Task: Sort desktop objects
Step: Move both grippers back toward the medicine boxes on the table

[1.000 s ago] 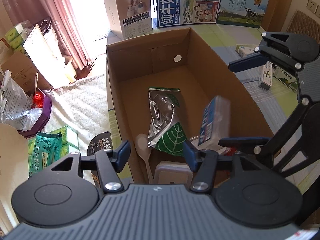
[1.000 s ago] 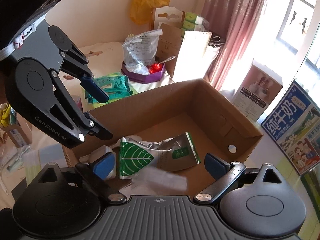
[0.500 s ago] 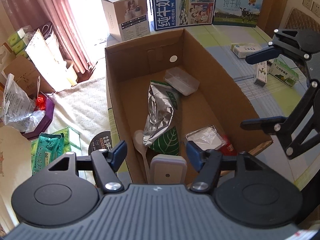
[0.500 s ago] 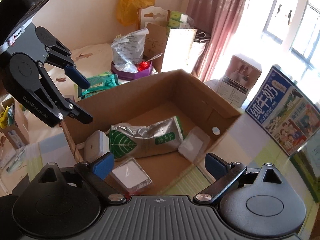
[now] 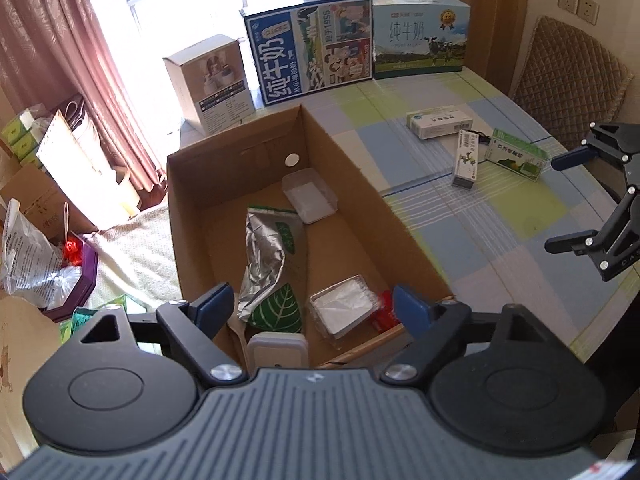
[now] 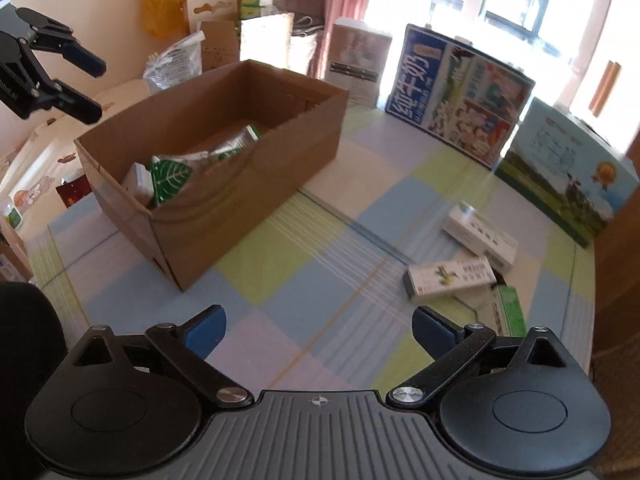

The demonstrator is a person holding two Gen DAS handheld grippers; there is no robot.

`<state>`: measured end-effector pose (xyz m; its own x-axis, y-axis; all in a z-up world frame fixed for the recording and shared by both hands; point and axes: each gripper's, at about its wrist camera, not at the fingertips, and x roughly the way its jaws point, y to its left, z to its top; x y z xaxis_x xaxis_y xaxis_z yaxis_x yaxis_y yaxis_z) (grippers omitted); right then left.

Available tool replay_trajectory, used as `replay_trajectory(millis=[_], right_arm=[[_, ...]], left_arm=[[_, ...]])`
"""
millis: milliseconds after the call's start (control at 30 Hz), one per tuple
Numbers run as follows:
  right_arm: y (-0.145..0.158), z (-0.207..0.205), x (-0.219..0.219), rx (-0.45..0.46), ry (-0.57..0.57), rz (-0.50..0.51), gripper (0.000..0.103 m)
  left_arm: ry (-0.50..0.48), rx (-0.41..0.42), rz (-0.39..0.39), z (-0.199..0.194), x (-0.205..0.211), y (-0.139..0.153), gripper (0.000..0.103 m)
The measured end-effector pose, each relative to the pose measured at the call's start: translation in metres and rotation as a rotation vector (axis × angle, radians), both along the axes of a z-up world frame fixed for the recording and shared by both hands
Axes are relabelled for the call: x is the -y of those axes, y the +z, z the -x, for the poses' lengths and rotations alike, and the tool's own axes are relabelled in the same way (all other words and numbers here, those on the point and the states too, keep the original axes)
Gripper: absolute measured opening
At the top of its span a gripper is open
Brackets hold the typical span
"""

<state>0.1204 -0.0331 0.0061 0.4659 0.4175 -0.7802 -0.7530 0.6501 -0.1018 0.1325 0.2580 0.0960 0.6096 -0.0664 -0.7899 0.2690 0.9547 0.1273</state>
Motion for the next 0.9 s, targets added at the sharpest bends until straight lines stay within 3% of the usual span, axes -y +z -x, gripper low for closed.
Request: replay_trajectory(millis=[367, 600, 900], right_arm=[[0.0, 0.031, 0.117, -0.025, -0.204, 0.009, 0.097], [0.011, 0.043, 0.152, -0.012, -0.264, -0.011, 0.097], [0.017, 0.047, 0.172, -0.004, -0.298, -0.031, 0.097]], left_arm=[[-0.185, 0.044, -0.006, 0.012, 0.097, 0.009, 0.094], [-0.257, 0.004, 0.02, 0.011, 0.154, -0.014, 0.1], [-0.318, -0.012, -0.003, 0.012, 0.205, -0.029, 0.101]])
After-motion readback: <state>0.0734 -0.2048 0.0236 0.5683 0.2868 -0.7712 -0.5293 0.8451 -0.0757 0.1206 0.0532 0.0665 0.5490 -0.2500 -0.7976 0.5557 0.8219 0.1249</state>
